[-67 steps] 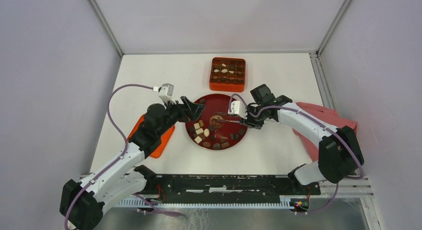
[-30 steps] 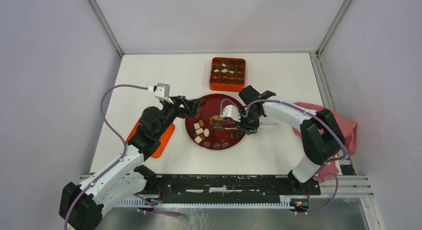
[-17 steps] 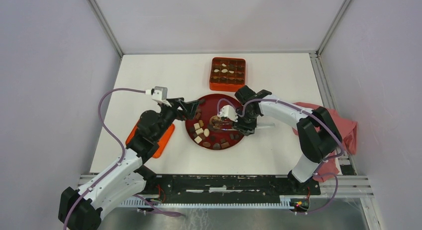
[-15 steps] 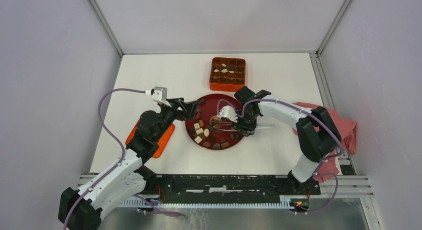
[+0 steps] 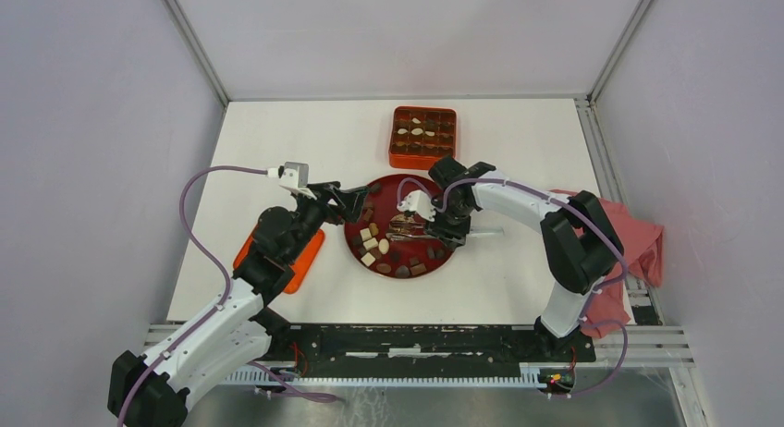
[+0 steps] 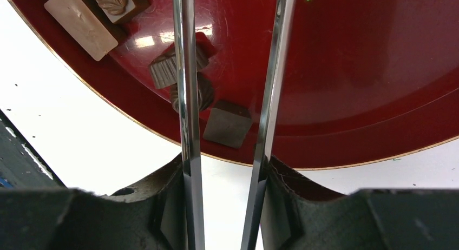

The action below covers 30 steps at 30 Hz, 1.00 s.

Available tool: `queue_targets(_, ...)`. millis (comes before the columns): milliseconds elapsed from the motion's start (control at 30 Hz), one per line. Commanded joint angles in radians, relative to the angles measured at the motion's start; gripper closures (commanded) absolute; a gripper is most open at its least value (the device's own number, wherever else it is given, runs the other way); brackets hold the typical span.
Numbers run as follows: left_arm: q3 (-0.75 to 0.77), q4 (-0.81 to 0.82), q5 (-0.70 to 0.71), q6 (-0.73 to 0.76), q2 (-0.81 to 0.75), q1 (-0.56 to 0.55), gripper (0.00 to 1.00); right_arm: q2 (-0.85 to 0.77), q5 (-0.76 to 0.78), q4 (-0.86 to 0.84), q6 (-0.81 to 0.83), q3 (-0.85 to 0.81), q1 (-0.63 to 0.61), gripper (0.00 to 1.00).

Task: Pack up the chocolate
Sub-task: Pick up the fake chocolate from the plate.

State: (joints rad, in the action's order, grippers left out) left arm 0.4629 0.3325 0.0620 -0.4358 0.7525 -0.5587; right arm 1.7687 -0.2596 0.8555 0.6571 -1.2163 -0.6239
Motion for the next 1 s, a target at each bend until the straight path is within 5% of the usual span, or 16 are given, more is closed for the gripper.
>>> queue_targets(0,-0.003,0.04,0.023,0.014,-0.013,-0.004,0.07,0.011,0.013,0.003,-0.038,-0.06,-0.005,0.55)
queue_targets(433,0.008,0.03,0.021,0.012,-0.002,-0.004,0.07,0.034,0.024,-0.002,-0.045,-0.071,-0.02,0.56)
queue_targets(767,0.022,-0.004,0.011,-0.004,0.006,-0.005,0.07,-0.01,0.019,-0.017,-0.043,-0.064,-0.017,0.95)
queue_targets(967,0.054,-0.044,-0.002,-0.032,0.048,-0.004,0.07,-0.065,-0.049,-0.034,-0.034,-0.028,0.03,1.0)
